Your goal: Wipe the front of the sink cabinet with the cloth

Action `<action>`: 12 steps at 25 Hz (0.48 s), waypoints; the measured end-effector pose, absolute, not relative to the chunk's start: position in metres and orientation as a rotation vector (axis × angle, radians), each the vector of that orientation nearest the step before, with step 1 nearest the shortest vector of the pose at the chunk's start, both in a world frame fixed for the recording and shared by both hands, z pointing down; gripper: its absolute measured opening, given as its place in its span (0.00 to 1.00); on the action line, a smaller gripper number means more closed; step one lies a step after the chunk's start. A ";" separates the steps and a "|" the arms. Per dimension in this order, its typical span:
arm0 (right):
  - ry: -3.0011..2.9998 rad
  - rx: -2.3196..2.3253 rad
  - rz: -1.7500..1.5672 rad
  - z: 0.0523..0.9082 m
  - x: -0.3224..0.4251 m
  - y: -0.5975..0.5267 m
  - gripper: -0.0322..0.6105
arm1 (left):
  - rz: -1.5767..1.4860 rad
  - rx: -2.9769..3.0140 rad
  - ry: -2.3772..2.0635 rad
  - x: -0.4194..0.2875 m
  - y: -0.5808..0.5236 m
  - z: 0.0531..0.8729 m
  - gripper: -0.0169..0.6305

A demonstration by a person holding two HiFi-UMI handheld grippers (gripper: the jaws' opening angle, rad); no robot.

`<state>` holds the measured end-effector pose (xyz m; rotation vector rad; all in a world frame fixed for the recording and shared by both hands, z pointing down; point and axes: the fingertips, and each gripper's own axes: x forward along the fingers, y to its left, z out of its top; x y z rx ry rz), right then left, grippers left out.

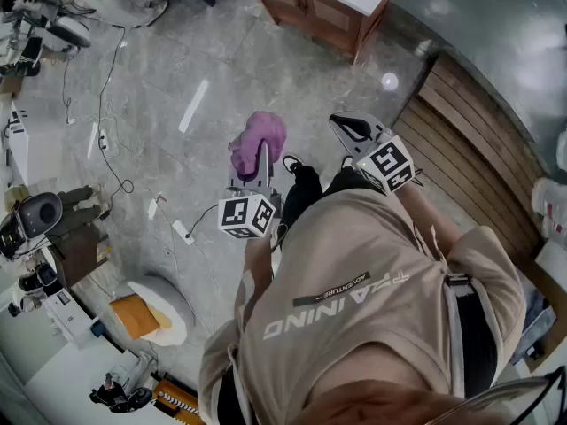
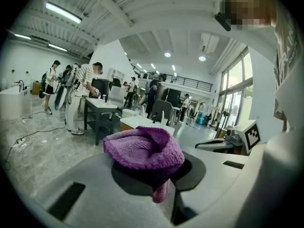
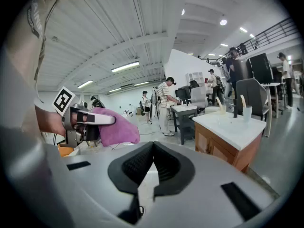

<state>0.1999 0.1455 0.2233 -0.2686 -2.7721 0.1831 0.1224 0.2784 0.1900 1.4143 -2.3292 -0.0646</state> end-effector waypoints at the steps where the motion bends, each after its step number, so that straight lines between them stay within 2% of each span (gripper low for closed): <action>1: -2.781 -0.261 0.174 0.219 0.193 0.150 0.07 | -0.066 1.413 -2.325 0.117 0.285 0.191 0.10; 12: -2.806 -0.164 0.120 0.189 0.116 0.207 0.07 | -0.087 1.477 -2.347 0.034 0.346 0.179 0.10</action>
